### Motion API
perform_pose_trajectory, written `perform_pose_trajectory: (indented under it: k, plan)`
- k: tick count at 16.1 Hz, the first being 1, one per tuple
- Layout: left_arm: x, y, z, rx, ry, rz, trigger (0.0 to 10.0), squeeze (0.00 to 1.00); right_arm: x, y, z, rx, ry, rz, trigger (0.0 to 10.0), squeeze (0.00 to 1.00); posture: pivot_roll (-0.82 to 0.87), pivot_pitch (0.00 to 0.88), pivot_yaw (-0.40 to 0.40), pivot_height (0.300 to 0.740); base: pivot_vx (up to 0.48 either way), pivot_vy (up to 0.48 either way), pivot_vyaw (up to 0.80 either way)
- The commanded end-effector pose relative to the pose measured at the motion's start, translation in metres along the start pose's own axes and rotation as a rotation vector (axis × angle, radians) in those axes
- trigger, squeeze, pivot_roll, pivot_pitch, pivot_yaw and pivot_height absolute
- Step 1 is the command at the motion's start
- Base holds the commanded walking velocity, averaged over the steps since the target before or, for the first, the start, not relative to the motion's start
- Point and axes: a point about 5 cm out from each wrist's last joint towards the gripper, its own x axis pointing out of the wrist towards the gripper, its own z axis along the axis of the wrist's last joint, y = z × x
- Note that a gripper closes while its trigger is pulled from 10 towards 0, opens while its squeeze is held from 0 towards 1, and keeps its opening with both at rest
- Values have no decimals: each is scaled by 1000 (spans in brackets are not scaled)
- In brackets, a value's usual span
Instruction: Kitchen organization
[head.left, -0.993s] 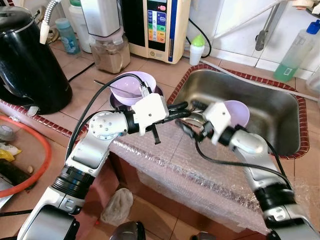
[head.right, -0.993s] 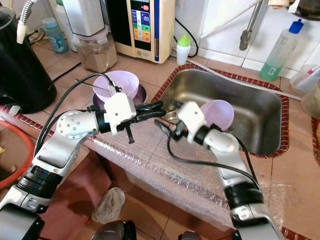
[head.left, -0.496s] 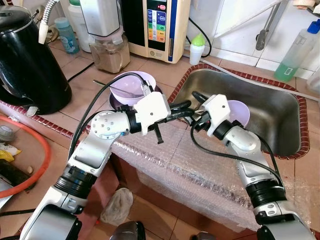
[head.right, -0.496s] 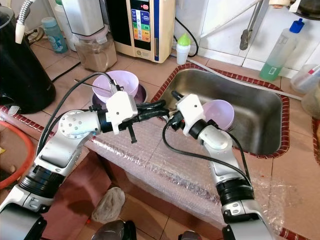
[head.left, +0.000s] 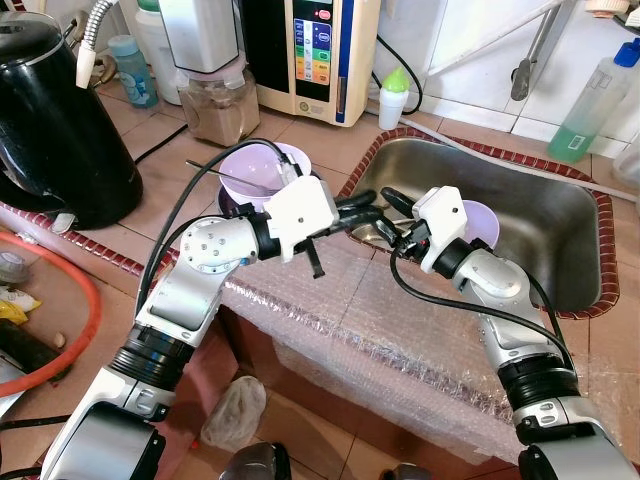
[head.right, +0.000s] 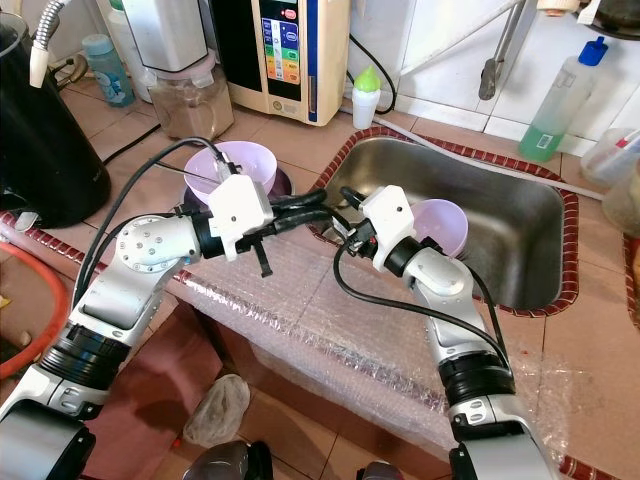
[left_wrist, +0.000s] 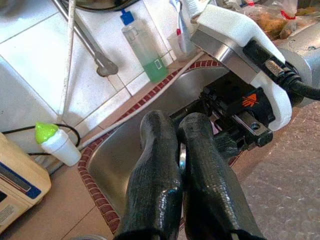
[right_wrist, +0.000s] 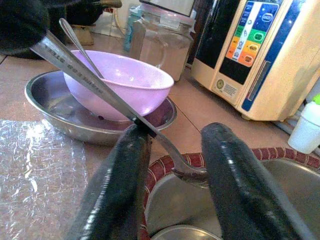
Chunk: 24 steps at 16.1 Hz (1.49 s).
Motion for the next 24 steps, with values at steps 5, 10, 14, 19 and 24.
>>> perform_pose_trajectory:
  k: [5,10,14,19,24]
  plan:
    - [1,3,3,0,-15,18,0,0,2,-16,4,-26,-6,-108,0,0,-26,39,65,740,0,0,0]
    - [3,3,2,-29,-28,22,471,0,4,-19,5,-34,-23,-166,0,0,-29,44,74,740,0,0,0]
    - [5,1,0,-44,-27,23,9725,0,5,-25,6,-72,-24,-217,0,0,-31,46,73,740,0,0,0]
    - [5,-5,-7,-62,-16,21,10000,1000,3,-30,5,-101,-21,-258,0,0,-31,48,71,740,0,0,0]
    - [2,-7,-15,-60,10,25,10000,1000,4,-29,5,-131,-19,-258,0,0,-30,48,69,740,0,0,0]
